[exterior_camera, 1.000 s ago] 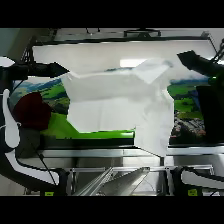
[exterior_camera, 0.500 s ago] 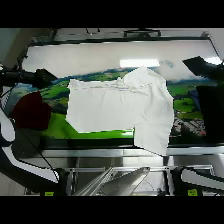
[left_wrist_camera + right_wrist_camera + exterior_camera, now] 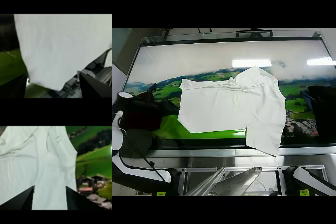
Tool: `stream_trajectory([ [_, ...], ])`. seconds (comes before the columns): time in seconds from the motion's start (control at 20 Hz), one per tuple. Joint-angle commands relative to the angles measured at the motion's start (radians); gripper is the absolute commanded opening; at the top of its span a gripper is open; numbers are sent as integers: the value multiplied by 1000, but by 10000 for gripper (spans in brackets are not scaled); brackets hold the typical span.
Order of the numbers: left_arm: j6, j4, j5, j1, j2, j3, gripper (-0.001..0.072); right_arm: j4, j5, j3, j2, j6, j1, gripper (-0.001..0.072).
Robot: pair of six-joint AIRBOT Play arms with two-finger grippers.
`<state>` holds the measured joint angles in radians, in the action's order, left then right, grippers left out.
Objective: Fold the shirts.
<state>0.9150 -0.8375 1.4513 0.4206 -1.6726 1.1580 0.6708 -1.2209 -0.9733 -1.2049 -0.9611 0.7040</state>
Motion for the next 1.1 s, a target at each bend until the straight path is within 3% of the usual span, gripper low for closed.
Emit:
stream_trajectory([
  [0.0,-64,3,-40,-7,-43,-90,694,26,-23,56,12,14,49,461],
  [0.4,-100,62,164,-77,-70,-90,693,27,-26,92,6,34,47,460],
  [0.55,-73,77,229,-117,-70,-91,692,35,-25,133,-2,64,47,460],
  [0.6,-60,78,240,-127,-70,-90,645,55,-19,149,-12,64,47,461],
  [0.65,-58,78,252,-134,-70,-90,531,75,-17,162,-24,63,47,461],
  [0.7,-57,79,256,-135,-69,-90,481,91,-18,171,-42,63,46,461],
  [1.05,-38,82,277,-68,-69,-90,478,105,-37,176,-150,64,15,461],
])
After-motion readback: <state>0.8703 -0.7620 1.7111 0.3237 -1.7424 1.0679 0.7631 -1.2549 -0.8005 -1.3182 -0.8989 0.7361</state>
